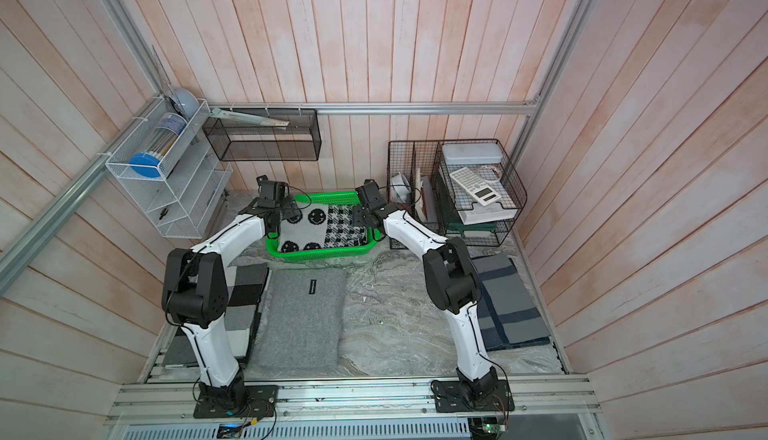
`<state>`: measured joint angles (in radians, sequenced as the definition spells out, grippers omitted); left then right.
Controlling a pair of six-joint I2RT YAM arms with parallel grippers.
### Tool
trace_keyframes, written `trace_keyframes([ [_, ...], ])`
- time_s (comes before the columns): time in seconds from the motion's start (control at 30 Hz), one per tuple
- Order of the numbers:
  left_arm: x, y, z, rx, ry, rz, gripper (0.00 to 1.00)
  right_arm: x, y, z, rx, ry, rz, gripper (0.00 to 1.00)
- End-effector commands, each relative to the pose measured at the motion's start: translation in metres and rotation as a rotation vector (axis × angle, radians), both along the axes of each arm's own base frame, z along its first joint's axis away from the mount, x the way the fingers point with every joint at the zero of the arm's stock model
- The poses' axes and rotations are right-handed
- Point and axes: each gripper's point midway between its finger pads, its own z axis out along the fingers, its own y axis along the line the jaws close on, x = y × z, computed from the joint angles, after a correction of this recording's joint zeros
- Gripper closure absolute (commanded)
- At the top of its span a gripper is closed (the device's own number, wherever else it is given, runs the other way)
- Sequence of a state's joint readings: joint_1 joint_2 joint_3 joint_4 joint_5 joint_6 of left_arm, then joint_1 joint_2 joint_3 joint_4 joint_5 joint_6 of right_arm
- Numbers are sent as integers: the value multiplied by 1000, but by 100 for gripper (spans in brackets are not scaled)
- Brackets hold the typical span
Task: Put the folded scarf in the basket
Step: Adjust the scarf at the center of the board.
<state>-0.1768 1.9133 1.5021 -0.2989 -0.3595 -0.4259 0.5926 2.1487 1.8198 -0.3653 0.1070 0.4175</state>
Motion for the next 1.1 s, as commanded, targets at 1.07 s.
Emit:
trace_keyframes([
  [1.07, -246, -39, -54, -375, 46, 43, 5, -227, 63, -69, 399, 290, 242, 28],
])
